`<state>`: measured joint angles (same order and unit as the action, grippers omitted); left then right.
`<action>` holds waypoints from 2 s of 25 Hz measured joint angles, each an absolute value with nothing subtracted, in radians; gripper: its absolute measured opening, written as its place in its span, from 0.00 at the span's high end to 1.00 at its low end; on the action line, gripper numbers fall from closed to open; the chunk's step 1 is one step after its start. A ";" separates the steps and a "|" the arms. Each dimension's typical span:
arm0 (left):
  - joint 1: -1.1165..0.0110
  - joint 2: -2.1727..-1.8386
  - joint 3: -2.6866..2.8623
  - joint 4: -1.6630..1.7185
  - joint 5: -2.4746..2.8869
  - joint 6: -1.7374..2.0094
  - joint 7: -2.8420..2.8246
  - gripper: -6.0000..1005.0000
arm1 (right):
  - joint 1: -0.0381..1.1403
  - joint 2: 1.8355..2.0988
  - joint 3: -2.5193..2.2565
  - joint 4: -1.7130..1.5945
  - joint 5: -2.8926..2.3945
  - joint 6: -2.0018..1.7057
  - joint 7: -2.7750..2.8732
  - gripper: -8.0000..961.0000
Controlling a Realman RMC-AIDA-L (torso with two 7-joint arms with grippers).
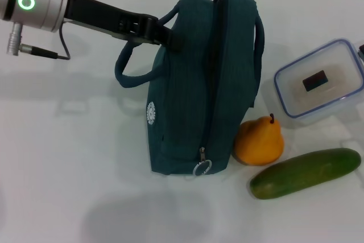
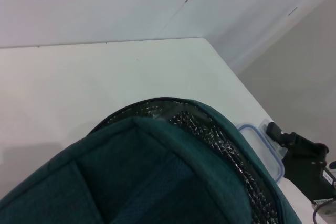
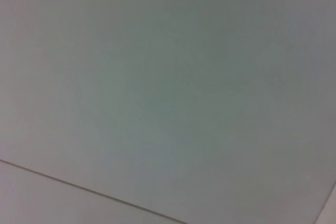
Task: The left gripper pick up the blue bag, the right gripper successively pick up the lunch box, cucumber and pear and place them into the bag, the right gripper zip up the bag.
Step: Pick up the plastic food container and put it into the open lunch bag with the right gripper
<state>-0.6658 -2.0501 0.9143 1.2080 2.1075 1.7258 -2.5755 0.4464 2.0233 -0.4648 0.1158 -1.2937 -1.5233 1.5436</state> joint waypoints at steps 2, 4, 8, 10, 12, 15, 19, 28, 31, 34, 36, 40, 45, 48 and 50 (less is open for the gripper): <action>-0.668 -2.050 0.914 1.208 2.108 1.726 -2.576 0.94 | 0.447 2.023 -0.465 0.115 -1.294 -1.528 1.549 0.89; -0.669 -2.050 0.915 1.209 2.108 1.726 -2.576 0.94 | 0.447 2.022 -0.465 0.109 -1.294 -1.529 1.551 0.89; -0.669 -2.050 0.916 1.209 2.108 1.726 -2.576 0.94 | 0.445 2.022 -0.465 0.104 -1.296 -1.530 1.552 0.89; -0.669 -2.050 0.916 1.209 2.108 1.726 -2.576 0.94 | 0.445 2.022 -0.465 0.104 -1.297 -1.530 1.555 0.89; -0.669 -2.049 0.916 1.209 2.108 1.726 -2.576 0.94 | 0.444 2.022 -0.465 0.103 -1.298 -1.534 1.567 0.89; -0.674 -2.049 0.916 1.213 2.108 1.726 -2.576 0.94 | 0.445 2.022 -0.465 0.102 -1.296 -1.562 1.591 0.89; -0.686 -2.044 0.916 1.223 2.108 1.726 -2.578 0.94 | 0.445 2.022 -0.465 0.083 -1.293 -1.603 1.634 0.89; -0.704 -2.048 0.917 1.226 2.116 1.725 -2.573 0.94 | 0.449 2.023 -0.452 0.078 -1.287 -1.652 1.693 0.89; -0.704 -2.052 0.917 1.226 2.116 1.725 -2.564 0.94 | 0.458 2.023 -0.452 0.078 -1.277 -1.668 1.716 0.89; -0.704 -2.053 0.918 1.226 2.114 1.724 -2.558 0.94 | 0.471 2.025 -0.451 0.078 -1.267 -1.687 1.739 0.89; -0.704 -2.054 0.919 1.226 2.113 1.724 -2.553 0.94 | 0.482 2.026 -0.450 0.078 -1.257 -1.706 1.756 0.89; -0.704 -2.055 0.919 1.226 2.112 1.722 -2.543 0.94 | 0.508 2.026 -0.449 0.082 -1.232 -1.745 1.771 0.89; -0.701 -2.058 0.919 1.226 2.112 1.720 -2.535 0.93 | 0.528 2.028 -0.429 0.085 -1.226 -1.781 1.783 0.89; -0.700 -2.061 0.919 1.226 2.111 1.719 -2.532 0.93 | 0.541 2.028 -0.416 0.087 -1.226 -1.803 1.791 0.89; -0.700 -2.062 0.919 1.226 2.111 1.718 -2.531 0.93 | 0.549 2.028 -0.411 0.087 -1.226 -1.813 1.793 0.89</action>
